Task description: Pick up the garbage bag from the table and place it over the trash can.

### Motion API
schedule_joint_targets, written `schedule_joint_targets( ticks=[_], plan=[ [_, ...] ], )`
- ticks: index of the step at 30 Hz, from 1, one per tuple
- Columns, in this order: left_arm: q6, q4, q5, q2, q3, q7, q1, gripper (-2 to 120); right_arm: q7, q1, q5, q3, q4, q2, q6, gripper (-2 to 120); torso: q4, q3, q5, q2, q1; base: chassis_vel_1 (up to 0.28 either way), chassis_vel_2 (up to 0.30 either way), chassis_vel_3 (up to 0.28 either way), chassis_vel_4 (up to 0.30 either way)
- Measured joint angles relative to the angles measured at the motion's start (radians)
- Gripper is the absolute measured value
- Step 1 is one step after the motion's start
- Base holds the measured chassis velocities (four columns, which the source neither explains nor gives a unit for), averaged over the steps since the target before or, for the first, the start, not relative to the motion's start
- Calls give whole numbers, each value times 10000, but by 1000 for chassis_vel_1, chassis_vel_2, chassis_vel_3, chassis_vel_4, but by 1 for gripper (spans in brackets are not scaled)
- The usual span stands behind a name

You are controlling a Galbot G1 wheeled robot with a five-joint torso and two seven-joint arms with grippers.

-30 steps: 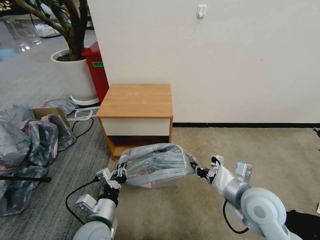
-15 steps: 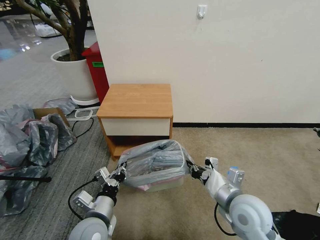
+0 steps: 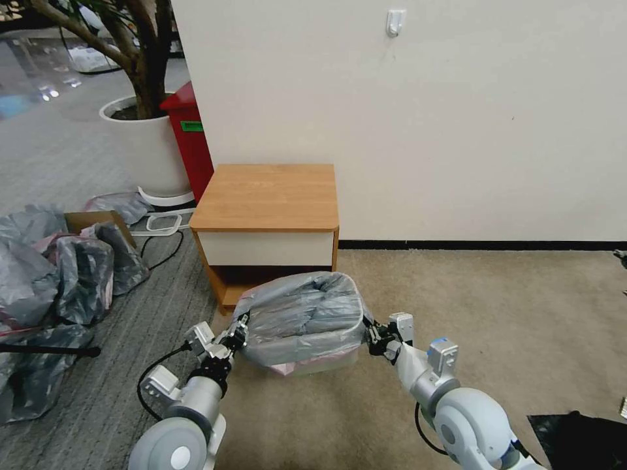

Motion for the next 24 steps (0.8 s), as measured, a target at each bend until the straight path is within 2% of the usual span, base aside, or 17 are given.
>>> schedule_joint_targets(
  ticks=[7, 15, 24],
  plan=[
    [60, -86, -88, 17, -19, -12, 32, 9, -61, 348, -527, 47, -520, -35, 552, 6, 1, 0, 0, 0, 0, 0, 0, 0, 0],
    [121, -131, -122, 3, -1, -13, 56, 9, -178, 381, -808, 126, -819, -123, 678, 6, 0, 0, 0, 0, 0, 0, 0, 0, 0],
    [182, -228, -339, -23, 5, 8, 68, 9, -813, 476, -1808, 213, -1145, -190, 981, 6, 0, 0, 1, 0, 0, 0, 0, 0, 0]
  ],
)
